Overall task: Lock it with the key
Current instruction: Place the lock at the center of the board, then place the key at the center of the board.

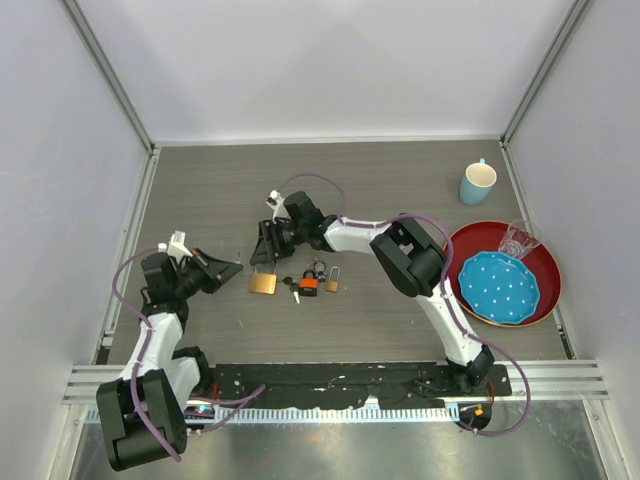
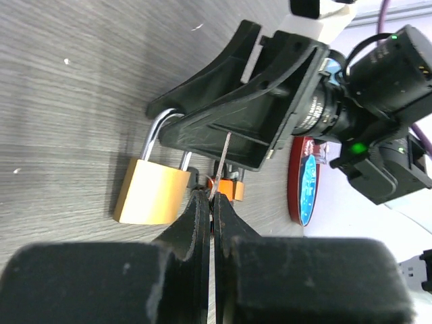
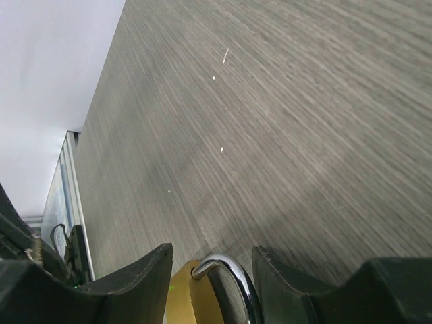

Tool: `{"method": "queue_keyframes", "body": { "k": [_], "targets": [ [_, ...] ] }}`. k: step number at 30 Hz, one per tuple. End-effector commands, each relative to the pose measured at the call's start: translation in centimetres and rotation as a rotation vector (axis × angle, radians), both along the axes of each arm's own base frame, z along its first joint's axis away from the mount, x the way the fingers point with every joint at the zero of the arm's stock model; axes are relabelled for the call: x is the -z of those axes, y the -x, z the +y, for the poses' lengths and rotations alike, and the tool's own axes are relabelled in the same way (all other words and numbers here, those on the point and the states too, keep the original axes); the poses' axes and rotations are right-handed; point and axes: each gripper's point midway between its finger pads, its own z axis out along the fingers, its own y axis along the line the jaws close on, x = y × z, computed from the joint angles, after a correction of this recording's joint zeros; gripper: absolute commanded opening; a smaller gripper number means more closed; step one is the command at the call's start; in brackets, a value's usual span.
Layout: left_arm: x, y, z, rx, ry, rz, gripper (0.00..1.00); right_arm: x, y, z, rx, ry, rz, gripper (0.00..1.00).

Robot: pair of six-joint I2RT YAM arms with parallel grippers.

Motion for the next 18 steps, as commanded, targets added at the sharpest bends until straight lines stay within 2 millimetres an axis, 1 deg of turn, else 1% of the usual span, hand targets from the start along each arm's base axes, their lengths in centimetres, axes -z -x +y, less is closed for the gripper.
{"method": "queue_keyframes", "body": {
  "k": [1,3,4,5,6,7,8,9,10,12,13,14,15,16,17,18],
  "targets": [
    [0.1,-0.7,0.7,-0.012,-0.039,0.007,0.00,-1.6,-1.9,0.0,0.047,0.036,-0.085,0.57],
    [0.5,-0.7,0.8,-0.019,-0.040,0.020,0.00,-1.7,-2.4,-0.3,0.065,0.061,-0.112,0.59],
    [0.6,-0.7,0.8,-0.020,-0.042,0.024,0.00,-1.6,-3.2,-0.7,0.096,0.077,-0.125,0.59],
    [0.9,-0.6,0.9,-0.025,-0.048,0.030,0.00,-1.8,-3.5,-0.9,0.108,0.080,-0.132,0.59],
    [1.1,-0.7,1.1,-0.032,-0.056,0.035,0.00,-2.3,-3.8,-1.1,0.116,0.075,-0.143,0.60],
    [1.2,-0.7,1.1,-0.035,-0.063,0.036,0.00,-2.1,-4.0,-1.7,0.128,0.099,-0.135,0.61],
    [1.4,-0.5,1.2,-0.034,-0.071,0.043,0.00,-2.4,-4.2,-1.9,0.136,0.101,-0.142,0.61],
    [1.5,-0.5,1.3,-0.038,-0.075,0.047,0.00,-3.2,-4.4,-2.0,0.147,0.099,-0.158,0.62],
    [1.6,-0.5,1.3,-0.040,-0.079,0.050,0.00,-3.3,-4.6,-2.3,0.154,0.108,-0.166,0.63],
    [1.8,-0.5,1.4,-0.038,-0.087,0.055,0.00,-4.2,-5.1,-2.8,0.179,0.110,-0.184,0.63],
    [1.9,-0.5,1.4,-0.037,-0.087,0.059,0.00,-5.1,-5.0,-3.0,0.183,0.102,-0.194,0.64],
    [2.1,-0.4,1.4,-0.035,-0.088,0.067,0.00,-5.6,-5.1,-3.2,0.187,0.098,-0.208,0.66],
    [2.2,-0.5,1.4,-0.034,-0.092,0.067,0.00,-6.1,-5.1,-3.5,0.192,0.094,-0.218,0.71],
    [2.3,-0.4,1.3,-0.028,-0.092,0.069,0.00,-7.4,-4.8,-3.7,0.197,0.070,-0.242,0.73],
    [2.6,-0.4,1.4,-0.029,-0.093,0.078,0.00,-7.6,-4.5,-4.0,0.199,0.071,-0.243,0.76],
    [2.7,-0.4,1.4,-0.027,-0.092,0.082,0.00,-8.7,-4.6,-4.0,0.204,0.042,-0.267,0.80]
  ]
}}
